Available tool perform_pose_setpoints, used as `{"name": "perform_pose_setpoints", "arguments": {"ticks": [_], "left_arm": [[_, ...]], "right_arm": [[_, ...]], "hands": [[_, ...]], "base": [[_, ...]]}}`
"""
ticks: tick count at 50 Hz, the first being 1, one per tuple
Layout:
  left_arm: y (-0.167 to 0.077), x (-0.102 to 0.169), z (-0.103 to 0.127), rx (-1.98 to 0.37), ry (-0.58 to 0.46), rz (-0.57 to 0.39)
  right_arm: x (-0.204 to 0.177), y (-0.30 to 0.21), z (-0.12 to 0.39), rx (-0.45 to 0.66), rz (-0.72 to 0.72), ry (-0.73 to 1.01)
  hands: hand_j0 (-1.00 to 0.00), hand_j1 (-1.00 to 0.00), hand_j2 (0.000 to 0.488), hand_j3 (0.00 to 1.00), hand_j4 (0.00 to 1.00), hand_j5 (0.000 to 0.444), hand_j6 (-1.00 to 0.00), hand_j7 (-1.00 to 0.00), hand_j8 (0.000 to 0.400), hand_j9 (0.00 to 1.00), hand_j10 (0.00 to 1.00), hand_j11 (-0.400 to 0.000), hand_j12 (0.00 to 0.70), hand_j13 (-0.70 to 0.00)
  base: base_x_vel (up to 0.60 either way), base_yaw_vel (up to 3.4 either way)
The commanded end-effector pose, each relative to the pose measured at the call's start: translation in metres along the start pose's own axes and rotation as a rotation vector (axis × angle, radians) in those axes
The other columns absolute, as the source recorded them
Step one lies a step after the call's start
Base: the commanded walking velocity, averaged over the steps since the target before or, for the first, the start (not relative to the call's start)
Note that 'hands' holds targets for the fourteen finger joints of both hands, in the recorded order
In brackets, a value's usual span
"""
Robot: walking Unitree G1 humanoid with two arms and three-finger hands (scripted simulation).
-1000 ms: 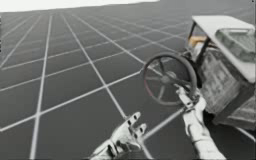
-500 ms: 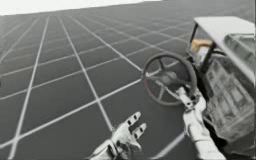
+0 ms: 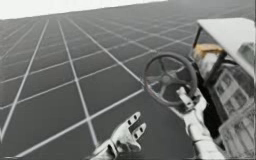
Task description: Pick up and drop off the object
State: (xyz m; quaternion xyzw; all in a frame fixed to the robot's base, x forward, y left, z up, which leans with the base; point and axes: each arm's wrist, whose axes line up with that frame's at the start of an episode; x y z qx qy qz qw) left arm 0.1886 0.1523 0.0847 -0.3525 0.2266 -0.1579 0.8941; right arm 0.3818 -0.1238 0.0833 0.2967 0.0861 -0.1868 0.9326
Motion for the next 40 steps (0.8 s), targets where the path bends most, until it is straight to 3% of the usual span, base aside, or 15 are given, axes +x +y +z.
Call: {"name": "perform_pose_setpoints", "arguments": {"ticks": [1, 40], "left_arm": [[-0.0022, 0.0007, 0.0005, 0.008, 0.003, 0.001], [-0.0022, 0.0007, 0.0005, 0.008, 0.003, 0.001]], "right_arm": [[0.0015, 0.0007, 0.0052, 0.022, 0.008, -0.021], [0.0015, 0.0007, 0.0052, 0.022, 0.008, -0.021]], "hands": [[0.00, 0.00, 0.000, 1.00, 1.00, 0.000, 0.00, 0.00, 0.000, 1.00, 1.00, -0.400, 0.000, -0.700], [0.00, 0.00, 0.000, 1.00, 1.00, 0.000, 0.00, 0.00, 0.000, 1.00, 1.00, -0.400, 0.000, -0.700]], "base": [[0.60, 0.01], [0.59, -0.01]]}}
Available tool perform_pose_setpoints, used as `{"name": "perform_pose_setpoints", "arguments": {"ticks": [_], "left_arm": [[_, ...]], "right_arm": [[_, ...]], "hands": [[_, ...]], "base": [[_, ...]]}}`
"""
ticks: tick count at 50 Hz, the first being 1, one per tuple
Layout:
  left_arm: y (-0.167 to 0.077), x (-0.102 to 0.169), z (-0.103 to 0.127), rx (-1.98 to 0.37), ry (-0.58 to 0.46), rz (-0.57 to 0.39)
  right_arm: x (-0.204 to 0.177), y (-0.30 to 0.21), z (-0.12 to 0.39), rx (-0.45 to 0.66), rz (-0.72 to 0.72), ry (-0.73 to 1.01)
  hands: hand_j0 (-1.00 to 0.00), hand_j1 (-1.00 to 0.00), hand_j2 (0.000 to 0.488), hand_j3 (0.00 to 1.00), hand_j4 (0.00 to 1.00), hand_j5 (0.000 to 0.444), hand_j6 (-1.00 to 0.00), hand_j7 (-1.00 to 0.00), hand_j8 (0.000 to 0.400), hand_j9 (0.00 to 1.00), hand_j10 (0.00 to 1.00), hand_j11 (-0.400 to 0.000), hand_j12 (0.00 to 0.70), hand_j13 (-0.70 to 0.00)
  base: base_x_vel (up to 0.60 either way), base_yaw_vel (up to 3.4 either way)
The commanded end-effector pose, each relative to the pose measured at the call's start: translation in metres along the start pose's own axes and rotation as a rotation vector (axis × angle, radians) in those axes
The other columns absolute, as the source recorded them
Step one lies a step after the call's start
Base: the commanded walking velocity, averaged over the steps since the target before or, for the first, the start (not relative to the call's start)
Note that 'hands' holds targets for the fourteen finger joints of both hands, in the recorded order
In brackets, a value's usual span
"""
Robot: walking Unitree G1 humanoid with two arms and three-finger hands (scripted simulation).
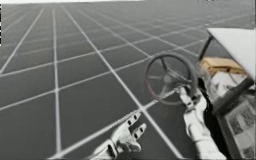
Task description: Pick up and drop off the object
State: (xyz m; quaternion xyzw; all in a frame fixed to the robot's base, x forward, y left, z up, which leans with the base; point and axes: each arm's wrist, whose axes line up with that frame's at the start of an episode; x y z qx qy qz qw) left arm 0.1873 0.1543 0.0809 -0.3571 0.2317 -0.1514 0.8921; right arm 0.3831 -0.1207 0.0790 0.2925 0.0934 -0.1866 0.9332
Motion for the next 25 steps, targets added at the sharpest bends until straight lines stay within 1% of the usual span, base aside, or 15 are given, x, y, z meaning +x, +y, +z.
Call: {"name": "perform_pose_setpoints", "arguments": {"ticks": [1, 25], "left_arm": [[-0.0061, 0.0015, 0.0024, 0.022, -0.001, -0.012], [-0.0061, 0.0015, 0.0024, 0.022, -0.001, -0.012]], "right_arm": [[0.0000, 0.0000, 0.0104, 0.033, 0.013, -0.033], [0.0000, 0.0000, 0.0104, 0.033, 0.013, -0.033]], "hands": [[0.00, 0.00, 0.000, 1.00, 1.00, 0.000, 0.00, 0.00, 0.000, 1.00, 1.00, -0.400, 0.000, -0.700], [0.00, 0.00, 0.000, 1.00, 1.00, 0.000, 0.00, 0.00, 0.000, 1.00, 1.00, -0.400, 0.000, -0.700]], "base": [[0.58, -0.03], [0.59, -0.02]]}}
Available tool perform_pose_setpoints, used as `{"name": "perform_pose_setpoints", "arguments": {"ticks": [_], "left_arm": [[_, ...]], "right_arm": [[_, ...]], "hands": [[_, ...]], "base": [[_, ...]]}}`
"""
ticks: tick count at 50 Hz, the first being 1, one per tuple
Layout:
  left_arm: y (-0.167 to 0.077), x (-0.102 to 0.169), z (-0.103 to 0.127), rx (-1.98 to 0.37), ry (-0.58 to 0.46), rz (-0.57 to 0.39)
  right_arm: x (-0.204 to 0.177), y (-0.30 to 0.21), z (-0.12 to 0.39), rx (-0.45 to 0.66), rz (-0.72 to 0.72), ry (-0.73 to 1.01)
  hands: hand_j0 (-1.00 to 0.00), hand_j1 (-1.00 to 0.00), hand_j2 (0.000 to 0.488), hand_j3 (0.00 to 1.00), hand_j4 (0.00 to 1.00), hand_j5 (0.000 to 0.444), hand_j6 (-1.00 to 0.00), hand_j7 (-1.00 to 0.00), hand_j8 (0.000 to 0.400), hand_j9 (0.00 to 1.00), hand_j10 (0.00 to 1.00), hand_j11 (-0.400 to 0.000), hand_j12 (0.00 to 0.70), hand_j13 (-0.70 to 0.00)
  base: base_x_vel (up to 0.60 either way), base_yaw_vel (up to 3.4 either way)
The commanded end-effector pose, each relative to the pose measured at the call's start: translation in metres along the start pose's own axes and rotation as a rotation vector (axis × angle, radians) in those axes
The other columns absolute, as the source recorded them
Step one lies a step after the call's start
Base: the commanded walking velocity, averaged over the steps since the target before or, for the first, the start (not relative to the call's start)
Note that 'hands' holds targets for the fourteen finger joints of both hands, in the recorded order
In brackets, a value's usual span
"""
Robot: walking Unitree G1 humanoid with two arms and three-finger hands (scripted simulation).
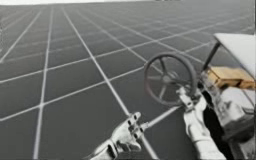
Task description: Pick up and drop off the object
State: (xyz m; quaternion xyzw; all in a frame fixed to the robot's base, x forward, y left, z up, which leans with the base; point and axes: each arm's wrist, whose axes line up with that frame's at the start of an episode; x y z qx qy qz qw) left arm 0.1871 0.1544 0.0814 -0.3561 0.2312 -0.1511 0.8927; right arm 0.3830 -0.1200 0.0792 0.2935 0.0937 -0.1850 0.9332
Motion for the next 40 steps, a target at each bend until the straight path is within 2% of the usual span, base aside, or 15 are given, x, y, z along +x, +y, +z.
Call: {"name": "perform_pose_setpoints", "arguments": {"ticks": [1, 24, 40], "left_arm": [[-0.0058, 0.0019, 0.0021, 0.020, 0.000, -0.013], [-0.0058, 0.0019, 0.0021, 0.020, 0.000, -0.013], [-0.0058, 0.0019, 0.0021, 0.020, 0.000, -0.013]], "right_arm": [[0.0003, -0.0005, 0.0107, 0.031, 0.010, -0.035], [0.0003, -0.0005, 0.0107, 0.031, 0.010, -0.035], [0.0003, -0.0005, 0.0107, 0.031, 0.010, -0.035]], "hands": [[0.00, 0.00, 0.000, 1.00, 1.00, 0.000, 0.00, 0.00, 0.000, 1.00, 1.00, -0.400, 0.000, -0.700], [0.00, 0.00, 0.000, 1.00, 1.00, 0.000, 0.00, 0.00, 0.000, 1.00, 1.00, -0.400, 0.000, -0.700], [0.00, 0.00, 0.000, 1.00, 1.00, 0.000, 0.00, 0.00, 0.000, 1.00, 1.00, -0.400, 0.000, -0.700]], "base": [[0.58, -0.03], [0.58, -0.02], [0.45, -0.04]]}}
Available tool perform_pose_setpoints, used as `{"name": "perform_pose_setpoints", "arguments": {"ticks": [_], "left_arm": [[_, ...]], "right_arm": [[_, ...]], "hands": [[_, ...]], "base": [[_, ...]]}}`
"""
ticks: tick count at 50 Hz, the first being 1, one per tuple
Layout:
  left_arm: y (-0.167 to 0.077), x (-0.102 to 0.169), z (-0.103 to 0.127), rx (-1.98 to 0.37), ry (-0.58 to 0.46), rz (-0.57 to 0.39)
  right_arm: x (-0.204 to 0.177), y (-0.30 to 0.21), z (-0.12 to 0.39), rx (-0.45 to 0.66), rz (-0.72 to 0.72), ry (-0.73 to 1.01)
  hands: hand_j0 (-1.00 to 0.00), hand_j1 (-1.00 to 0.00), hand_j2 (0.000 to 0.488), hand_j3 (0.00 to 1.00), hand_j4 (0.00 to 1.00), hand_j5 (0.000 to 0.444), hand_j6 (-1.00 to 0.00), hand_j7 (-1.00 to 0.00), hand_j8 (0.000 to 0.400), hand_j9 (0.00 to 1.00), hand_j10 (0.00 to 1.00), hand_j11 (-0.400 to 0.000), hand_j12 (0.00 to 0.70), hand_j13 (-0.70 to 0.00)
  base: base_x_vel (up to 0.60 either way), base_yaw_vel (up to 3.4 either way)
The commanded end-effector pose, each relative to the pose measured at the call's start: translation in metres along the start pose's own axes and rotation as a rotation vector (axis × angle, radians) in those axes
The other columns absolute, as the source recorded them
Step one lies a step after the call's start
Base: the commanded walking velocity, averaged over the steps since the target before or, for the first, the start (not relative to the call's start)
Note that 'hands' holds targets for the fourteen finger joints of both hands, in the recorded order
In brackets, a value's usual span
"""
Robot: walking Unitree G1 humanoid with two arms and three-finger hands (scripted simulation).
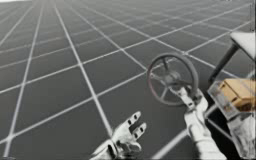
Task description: Pick up and drop off the object
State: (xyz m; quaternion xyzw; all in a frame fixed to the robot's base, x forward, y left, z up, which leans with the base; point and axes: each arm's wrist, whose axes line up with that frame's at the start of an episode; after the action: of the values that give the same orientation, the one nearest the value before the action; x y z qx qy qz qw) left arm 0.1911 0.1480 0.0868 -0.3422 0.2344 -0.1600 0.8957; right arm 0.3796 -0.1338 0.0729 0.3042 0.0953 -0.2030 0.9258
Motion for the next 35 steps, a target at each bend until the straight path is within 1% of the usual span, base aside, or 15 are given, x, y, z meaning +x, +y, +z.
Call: {"name": "perform_pose_setpoints", "arguments": {"ticks": [1, 21, 35], "left_arm": [[0.0021, -0.0026, 0.0002, -0.010, -0.015, -0.006], [0.0021, -0.0026, 0.0002, -0.010, -0.015, -0.006], [0.0021, -0.0026, 0.0002, -0.010, -0.015, -0.006]], "right_arm": [[-0.0029, 0.0147, 0.0077, 0.005, 0.045, -0.032], [-0.0029, 0.0147, 0.0077, 0.005, 0.045, -0.032], [-0.0029, 0.0147, 0.0077, 0.005, 0.045, -0.032]], "hands": [[0.00, 0.00, 0.000, 1.00, 1.00, 0.000, 0.00, 0.00, 0.000, 1.00, 1.00, -0.400, 0.000, -0.700], [0.00, 0.00, 0.000, 1.00, 1.00, 0.000, 0.00, 0.00, 0.000, 1.00, 1.00, -0.400, 0.000, -0.700], [0.00, 0.00, 0.000, 1.00, 1.00, 0.000, 0.00, 0.00, 0.000, 1.00, 1.00, -0.400, 0.000, -0.700]], "base": [[0.37, -0.06], [0.29, -0.08], [0.17, -2.17]]}}
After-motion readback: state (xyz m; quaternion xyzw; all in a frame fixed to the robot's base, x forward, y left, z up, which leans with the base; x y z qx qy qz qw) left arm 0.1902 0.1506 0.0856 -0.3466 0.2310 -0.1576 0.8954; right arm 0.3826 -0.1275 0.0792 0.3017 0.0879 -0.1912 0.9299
